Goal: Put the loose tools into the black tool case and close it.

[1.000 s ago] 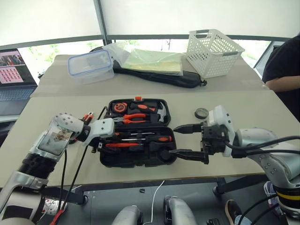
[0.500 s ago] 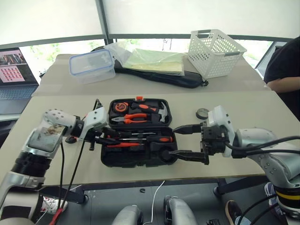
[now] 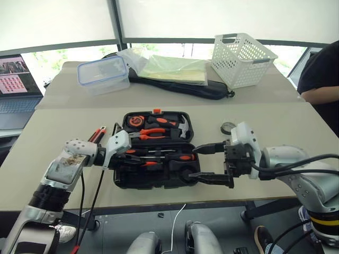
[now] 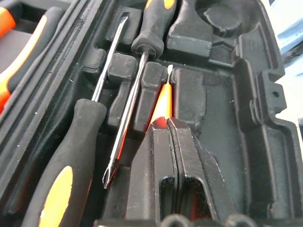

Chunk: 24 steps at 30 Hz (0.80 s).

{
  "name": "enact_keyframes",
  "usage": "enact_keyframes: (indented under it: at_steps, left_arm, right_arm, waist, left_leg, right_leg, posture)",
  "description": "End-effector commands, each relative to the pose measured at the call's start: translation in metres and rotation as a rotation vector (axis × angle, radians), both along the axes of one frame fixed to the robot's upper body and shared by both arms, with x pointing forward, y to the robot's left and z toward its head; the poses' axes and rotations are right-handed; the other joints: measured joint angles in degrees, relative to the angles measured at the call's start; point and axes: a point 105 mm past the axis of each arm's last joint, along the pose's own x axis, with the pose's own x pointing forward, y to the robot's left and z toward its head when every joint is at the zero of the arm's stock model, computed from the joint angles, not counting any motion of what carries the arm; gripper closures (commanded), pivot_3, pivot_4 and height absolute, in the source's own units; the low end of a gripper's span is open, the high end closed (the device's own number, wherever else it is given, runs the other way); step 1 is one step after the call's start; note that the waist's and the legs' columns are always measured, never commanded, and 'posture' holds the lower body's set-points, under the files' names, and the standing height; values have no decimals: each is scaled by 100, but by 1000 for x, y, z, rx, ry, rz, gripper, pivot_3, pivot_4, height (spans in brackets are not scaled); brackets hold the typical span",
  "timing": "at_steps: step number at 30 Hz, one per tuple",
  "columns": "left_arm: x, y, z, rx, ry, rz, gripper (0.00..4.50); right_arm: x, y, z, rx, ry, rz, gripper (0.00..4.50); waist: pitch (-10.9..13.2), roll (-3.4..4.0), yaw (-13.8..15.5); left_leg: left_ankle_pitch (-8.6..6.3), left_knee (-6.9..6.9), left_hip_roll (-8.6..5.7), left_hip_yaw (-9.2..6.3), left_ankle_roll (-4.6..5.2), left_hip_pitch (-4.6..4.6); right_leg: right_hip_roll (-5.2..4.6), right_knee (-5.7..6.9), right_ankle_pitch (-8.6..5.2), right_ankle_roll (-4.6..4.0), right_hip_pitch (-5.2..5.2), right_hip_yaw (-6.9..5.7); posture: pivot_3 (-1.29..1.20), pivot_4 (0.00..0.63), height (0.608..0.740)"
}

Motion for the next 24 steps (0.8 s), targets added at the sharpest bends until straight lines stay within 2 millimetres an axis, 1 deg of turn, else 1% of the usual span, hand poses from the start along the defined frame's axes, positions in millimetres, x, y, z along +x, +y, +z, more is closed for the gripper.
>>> enact_keyframes:
  at_steps: [1,3,8,10,12,13,14,15,16,17,18,19,20,21,22,23,24]
  left_arm:
    - [2,8,-15,36,-6,55,4452]
    - [5,6,-10,8,-30,63,4452]
    - [7,10,-9,-1,-34,84,4452]
    - [7,11,-4,-23,-36,95,4452]
    - [-2,16,21,-94,-54,106,4452]
    - [-6,17,30,-118,-59,110,4452]
    - [-12,22,43,-154,-60,132,4452]
    - [-16,25,50,-174,-58,148,4452]
    - [-21,35,58,-187,-61,198,4452]
    - [-24,42,63,-194,-62,234,3944]
    - [-27,59,65,-183,-70,320,3752]
    - [-29,71,67,-174,-76,380,3301]
    - [-32,82,66,-160,-84,438,3012]
    - [-35,99,64,-140,-90,518,2651]
    - [-42,126,56,-102,-90,639,2299]
    - [-49,144,51,-71,-90,724,1947]
    - [-57,165,44,-34,-88,809,1463]
  right_arm:
    - [0,3,8,12,-44,15,0]
    - [0,4,9,16,-40,22,0]
    - [2,6,11,23,-39,30,0]
    - [3,7,11,24,-39,35,0]
    - [3,10,11,24,-41,53,0]
    - [3,11,11,24,-42,59,0]
    - [4,12,12,22,-46,66,0]
    - [5,12,12,21,-48,70,0]
    - [8,13,13,22,-49,76,0]
    - [10,13,13,23,-50,80,0]
    - [13,15,14,23,-52,87,0]
    - [15,16,14,23,-54,92,0]
    - [17,17,15,23,-58,100,0]
    - [19,18,16,24,-63,111,0]
    - [21,21,18,24,-75,129,0]
    - [23,23,19,24,-83,142,0]
    - [25,26,20,25,-90,152,0]
  waist:
    - [-1,0,0]
    - [-1,0,1]
    - [-1,0,2]
    - [-1,0,1]
    - [-1,0,-15]
    - [0,-2,-51]
    - [1,-2,-69]
    - [2,-4,-75]
    - [2,-3,-78]
    - [3,-4,-90]
    - [3,-5,-100]
    - [3,-4,-114]
    - [2,-2,-121]
    - [3,-2,-127]
    - [3,-1,-135]
    - [3,-1,-154]
    - [3,-1,-166]
  left_leg:
    - [0,0,0,0,0,1]
    - [0,0,0,0,0,2]
    - [0,0,0,-1,0,3]
    - [0,0,0,-1,0,3]
    - [0,0,0,-1,0,2]
    - [0,-1,1,0,0,2]
    - [-2,-1,3,1,-2,-2]
    - [-2,-2,4,0,-3,-4]
    - [-2,-2,4,0,-3,-7]
    - [-2,-2,4,-3,-3,-8]
    - [-2,-2,4,-1,-4,-8]
    - [-2,-3,3,0,-4,-4]
    - [-3,-6,3,1,-4,0]
    - [-3,-9,2,1,-5,2]
    - [-2,-12,3,3,-5,4]
    - [-2,-17,3,6,-5,9]
    - [-1,-27,3,8,-7,12]
  right_leg:
    - [0,0,0,0,1,0]
    - [0,0,0,0,3,0]
    - [0,1,0,0,4,-1]
    - [1,0,0,0,4,-1]
    - [1,-1,0,0,4,-2]
    - [3,-1,0,0,2,-2]
    - [5,0,0,0,-4,-1]
    - [5,1,0,0,-8,-1]
    - [6,0,0,0,-12,-1]
    - [5,0,0,0,-12,-4]
    - [6,0,0,0,-14,-5]
    - [7,0,0,0,-14,-7]
    - [9,-1,-1,0,-12,-7]
    - [9,-1,-1,0,-11,-9]
    - [10,0,-2,0,-11,-10]
    - [13,0,-2,0,-11,-11]
    - [14,-3,-2,-1,-12,-11]
  posture:
    - [0,150,740]
    - [0,150,740]
    - [0,150,740]
    - [0,150,740]
    - [0,150,740]
    - [0,150,740]
    - [0,150,740]
    - [0,150,740]
    - [0,150,740]
    - [0,150,740]
    - [0,150,740]
    - [0,150,740]
    - [0,150,740]
    - [0,150,740]
    - [0,150,740]
    - [0,150,740]
    - [0,150,740]
